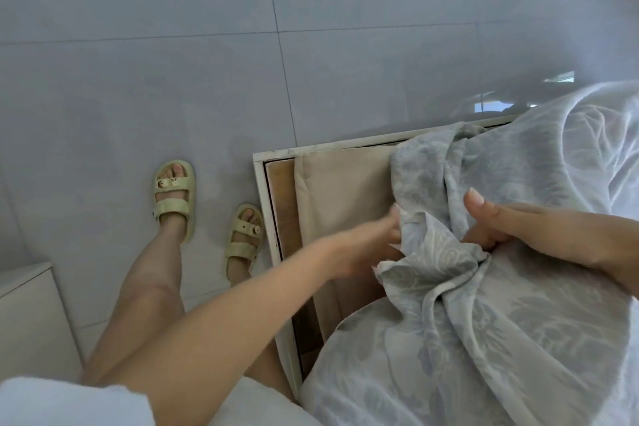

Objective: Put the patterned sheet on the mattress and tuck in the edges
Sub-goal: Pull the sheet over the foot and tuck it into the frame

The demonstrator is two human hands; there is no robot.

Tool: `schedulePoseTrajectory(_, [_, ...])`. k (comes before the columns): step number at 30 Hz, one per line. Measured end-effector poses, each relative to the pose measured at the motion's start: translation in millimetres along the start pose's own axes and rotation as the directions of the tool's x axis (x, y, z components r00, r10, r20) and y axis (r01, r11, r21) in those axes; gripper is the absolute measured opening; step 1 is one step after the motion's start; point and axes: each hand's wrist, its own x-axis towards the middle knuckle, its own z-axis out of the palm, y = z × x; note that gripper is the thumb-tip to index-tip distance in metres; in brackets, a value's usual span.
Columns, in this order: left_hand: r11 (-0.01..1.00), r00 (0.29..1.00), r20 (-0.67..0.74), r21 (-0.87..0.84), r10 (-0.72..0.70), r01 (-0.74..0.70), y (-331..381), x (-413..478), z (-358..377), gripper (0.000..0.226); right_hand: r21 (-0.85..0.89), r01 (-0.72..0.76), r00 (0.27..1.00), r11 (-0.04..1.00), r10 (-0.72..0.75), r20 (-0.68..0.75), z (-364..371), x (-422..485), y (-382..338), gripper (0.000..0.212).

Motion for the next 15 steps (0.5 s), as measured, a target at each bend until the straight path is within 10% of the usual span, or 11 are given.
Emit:
schedulePoseTrajectory(3, [0.988,0.902,-0.428,0.154,0.062,0.005,14,-4,-47,0.066,-0.001,-0.015,1.000,1.000,0.015,0.017,3,5,-19,0.119])
schedulePoseTrajectory(5, [0.924,0.580,-0.780,0.364,0.235,0.115,15,-2,-90,0.050,-0.007,-0.065,0.994,0.998,0.066,0.090,0,10,-32,0.105])
schedulePoseTrajectory(7, [0.818,0.368,-0.827,0.525,0.425,0.235,12,0,-114,0.040,-0.001,-0.097,0.988,0.995,0.097,0.124,-3,18,-41,0.094])
schedulePoseTrajectory(15, [0.647,0.521,-0.671,0.715,0.527,0.266,33,20,-150,0.024,-0.008,-0.147,0.982,0.989,0.147,0.116,-7,59,-54,0.089])
